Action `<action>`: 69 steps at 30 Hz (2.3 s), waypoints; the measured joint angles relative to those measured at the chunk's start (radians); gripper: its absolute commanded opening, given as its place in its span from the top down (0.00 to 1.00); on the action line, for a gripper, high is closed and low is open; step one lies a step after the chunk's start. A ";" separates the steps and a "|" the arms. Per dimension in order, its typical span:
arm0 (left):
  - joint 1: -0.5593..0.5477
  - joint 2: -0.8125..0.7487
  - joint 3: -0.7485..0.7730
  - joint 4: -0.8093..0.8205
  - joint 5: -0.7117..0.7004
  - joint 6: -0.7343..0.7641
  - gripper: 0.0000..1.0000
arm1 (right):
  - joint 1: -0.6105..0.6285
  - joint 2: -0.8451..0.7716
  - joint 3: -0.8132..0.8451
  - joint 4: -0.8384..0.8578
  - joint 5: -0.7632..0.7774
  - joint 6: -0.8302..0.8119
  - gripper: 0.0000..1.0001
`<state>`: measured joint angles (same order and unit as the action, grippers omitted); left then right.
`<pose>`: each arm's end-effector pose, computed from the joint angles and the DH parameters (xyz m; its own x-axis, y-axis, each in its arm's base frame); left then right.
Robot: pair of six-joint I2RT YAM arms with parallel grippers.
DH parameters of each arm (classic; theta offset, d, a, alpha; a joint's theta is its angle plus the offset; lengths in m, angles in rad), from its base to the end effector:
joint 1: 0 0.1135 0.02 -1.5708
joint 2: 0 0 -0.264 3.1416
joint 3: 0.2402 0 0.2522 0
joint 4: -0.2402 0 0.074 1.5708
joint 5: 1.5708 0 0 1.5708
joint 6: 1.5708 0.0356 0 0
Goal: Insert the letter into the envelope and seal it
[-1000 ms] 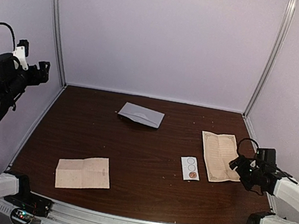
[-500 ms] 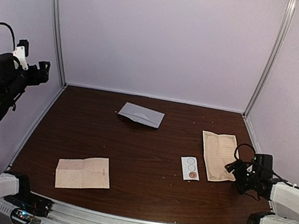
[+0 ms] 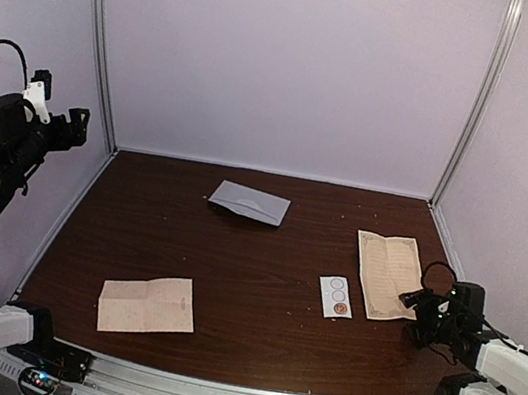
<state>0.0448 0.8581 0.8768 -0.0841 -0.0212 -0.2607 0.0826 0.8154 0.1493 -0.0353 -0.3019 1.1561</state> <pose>0.2003 0.0097 0.3706 -0.0461 -0.2600 -0.9645 -0.0805 0.9634 -0.2559 0.1498 0.0230 0.1318 -0.5384 0.8323 -0.1322 0.4656 0.4245 0.7765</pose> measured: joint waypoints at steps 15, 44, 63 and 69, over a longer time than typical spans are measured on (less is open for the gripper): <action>0.000 0.000 0.000 0.000 0.002 -0.002 0.02 | 0.000 0.060 -0.062 0.177 -0.012 0.089 0.44; 0.000 0.012 0.000 0.000 0.003 -0.003 0.02 | 0.000 0.281 -0.084 0.422 0.064 0.115 1.00; 0.000 0.038 0.000 0.006 0.078 0.010 0.04 | 0.000 0.076 0.305 0.108 0.192 -0.282 1.00; -0.035 0.109 0.002 0.014 0.185 0.006 0.04 | 0.005 0.242 0.543 0.014 0.064 -0.458 1.00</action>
<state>0.0101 0.9668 0.8787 -0.0696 0.1635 -0.2550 0.0879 1.0573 0.6926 -0.0212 -0.2375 0.6979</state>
